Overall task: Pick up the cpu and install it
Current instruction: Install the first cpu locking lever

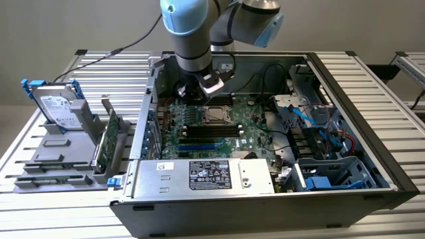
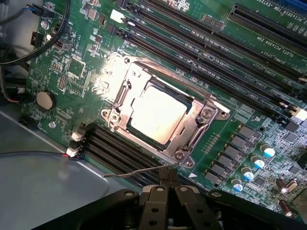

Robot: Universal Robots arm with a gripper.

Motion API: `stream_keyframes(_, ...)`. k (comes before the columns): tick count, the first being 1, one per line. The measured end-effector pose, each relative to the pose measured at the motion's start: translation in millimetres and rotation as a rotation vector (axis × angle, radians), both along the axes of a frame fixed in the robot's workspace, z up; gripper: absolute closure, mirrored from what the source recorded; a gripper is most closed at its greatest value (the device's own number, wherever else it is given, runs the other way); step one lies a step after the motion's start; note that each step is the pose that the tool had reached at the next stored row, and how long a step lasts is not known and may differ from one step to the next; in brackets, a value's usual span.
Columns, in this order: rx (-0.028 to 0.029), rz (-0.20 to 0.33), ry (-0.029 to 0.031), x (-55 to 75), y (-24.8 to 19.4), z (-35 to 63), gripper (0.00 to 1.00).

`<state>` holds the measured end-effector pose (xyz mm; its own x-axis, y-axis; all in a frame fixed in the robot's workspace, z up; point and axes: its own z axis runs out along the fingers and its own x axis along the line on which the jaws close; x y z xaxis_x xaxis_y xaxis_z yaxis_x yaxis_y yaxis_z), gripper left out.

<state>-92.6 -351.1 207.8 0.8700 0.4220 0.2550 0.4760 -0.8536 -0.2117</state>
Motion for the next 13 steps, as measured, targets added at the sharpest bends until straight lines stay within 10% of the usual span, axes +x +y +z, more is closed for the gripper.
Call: stream_keyframes(13,-0.0002,0.0,0.0001,2.9,2.8,-1.3,0.89)
